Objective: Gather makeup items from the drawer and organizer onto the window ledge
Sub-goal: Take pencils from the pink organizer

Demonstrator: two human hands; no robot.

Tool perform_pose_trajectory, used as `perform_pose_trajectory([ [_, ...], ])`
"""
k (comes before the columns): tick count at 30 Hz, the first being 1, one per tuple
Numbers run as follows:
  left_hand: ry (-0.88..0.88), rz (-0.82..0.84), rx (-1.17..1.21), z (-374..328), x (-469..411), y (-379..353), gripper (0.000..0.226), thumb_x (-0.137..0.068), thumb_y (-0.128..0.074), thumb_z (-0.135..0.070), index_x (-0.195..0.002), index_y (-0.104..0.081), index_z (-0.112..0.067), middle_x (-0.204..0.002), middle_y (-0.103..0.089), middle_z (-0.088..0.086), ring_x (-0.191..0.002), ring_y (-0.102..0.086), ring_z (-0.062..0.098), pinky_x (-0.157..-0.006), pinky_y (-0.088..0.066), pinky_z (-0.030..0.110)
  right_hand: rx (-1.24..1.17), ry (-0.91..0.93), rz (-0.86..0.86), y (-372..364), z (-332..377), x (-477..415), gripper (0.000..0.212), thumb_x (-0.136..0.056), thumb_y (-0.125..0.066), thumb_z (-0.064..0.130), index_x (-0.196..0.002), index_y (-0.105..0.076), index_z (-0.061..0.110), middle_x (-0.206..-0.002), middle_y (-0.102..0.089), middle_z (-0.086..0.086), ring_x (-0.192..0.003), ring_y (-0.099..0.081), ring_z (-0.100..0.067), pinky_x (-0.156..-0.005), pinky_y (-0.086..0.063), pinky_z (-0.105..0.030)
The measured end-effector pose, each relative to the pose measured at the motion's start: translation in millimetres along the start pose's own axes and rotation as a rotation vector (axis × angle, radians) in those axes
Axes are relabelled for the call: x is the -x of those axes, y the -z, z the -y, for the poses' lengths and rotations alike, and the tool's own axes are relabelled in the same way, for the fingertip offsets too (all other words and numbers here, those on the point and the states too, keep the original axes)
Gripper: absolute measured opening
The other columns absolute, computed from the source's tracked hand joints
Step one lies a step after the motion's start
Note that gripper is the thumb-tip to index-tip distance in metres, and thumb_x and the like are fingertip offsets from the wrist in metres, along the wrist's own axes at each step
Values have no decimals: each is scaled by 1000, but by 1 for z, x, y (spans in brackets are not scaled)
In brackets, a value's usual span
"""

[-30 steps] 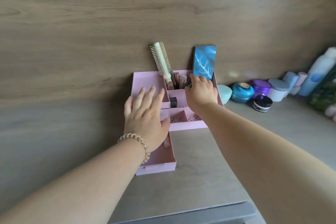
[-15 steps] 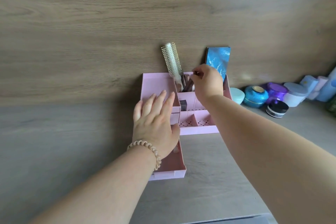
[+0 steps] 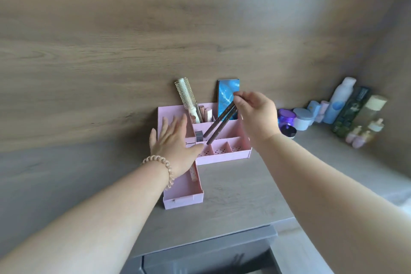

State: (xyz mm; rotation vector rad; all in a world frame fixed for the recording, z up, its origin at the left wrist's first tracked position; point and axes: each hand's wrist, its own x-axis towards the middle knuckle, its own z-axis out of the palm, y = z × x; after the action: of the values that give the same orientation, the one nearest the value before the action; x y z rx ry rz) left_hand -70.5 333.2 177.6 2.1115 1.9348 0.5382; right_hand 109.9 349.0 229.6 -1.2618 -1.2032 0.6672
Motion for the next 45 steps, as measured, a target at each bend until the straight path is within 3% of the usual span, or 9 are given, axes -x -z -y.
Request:
perform_pose_trajectory([
  [6, -137, 86, 355, -37, 70, 21, 71, -65, -45, -66, -132, -44, -41, -141, -47, -6, -136, -35, 18, -113, -24, 41, -145, -107, -19, 43, 30, 93, 10, -91, -58, 9, -93, -67, 10, -76, -67, 4, -60, -60, 3, -61, -48, -11],
  [9, -192, 276, 485, -39, 100, 14, 26, -65, -58, -58, -84, -66, -42, -93, -71, -13, -88, -61, 14, -85, -45, 33, -105, -127, -105, 67, 42, 141, 9, -90, -60, 10, -89, -67, 17, -75, -65, 10, -61, -58, 8, -61, -43, -6],
  [12, -279, 442, 566, -57, 127, 9, 15, -83, -67, -31, -70, -68, -23, -70, -67, -2, -53, -49, 9, -56, -39, 26, 2, -157, -197, 101, 49, 187, 10, -89, -62, 13, -93, -68, 19, -77, -65, 9, -69, -59, 2, -66, -44, -10],
  [20, -502, 655, 646, -150, 224, -4, 11, -90, -60, -23, -84, -66, -16, -72, -65, 3, -69, -56, 18, -74, -48, 34, 302, -358, -457, 227, 77, 338, 7, -81, -70, 15, -83, -69, 22, -71, -67, -4, -63, -60, -15, -46, -39, -18],
  [27, -768, 971, 532, -229, 356, -17, 13, -94, -53, -17, -84, -60, -12, -59, -52, 0, -54, -44, 15, -51, -38, 27, 611, -575, -391, 317, 113, 505, 5, -83, -68, 24, -82, -67, 19, -74, -71, 1, -45, -46, -4, -43, -35, -19],
  [35, -951, 1221, 398, -313, 581, -41, 11, -93, -54, -12, -83, -57, -13, -60, -50, 3, -52, -42, 14, -47, -37, 24, 508, -869, -275, 408, 148, 743, 20, -85, -60, 40, -81, -70, 23, -75, -72, 8, -73, -55, -8, -65, -44, -27],
  [37, -939, 1231, 446, -333, 647, -50, 3, -92, -57, -12, -90, -57, -10, -63, -52, 4, -50, -46, 12, -46, -39, 21, 370, -869, -360, 427, 151, 807, 18, -88, -60, 34, -82, -69, 19, -74, -71, 6, -72, -57, -4, -64, -41, -20],
  [41, -568, 1263, 711, -353, 768, -63, 42, -87, -64, -24, -121, -44, -12, -89, -57, 8, -59, -53, 13, -54, -43, 24, 109, -805, -676, 450, 151, 894, 15, -92, -56, 23, -80, -62, 16, -68, -65, -1, -67, -58, -7, -77, -37, -23],
  [45, -348, 1399, 613, -350, 857, -77, 42, -84, -68, -28, -118, -48, -15, -96, -60, 7, -75, -56, 17, -63, -45, 29, -87, -775, -935, 461, 144, 929, 16, -94, -54, 25, -83, -61, 15, -69, -60, -1, -68, -56, -8, -73, -38, -22],
])
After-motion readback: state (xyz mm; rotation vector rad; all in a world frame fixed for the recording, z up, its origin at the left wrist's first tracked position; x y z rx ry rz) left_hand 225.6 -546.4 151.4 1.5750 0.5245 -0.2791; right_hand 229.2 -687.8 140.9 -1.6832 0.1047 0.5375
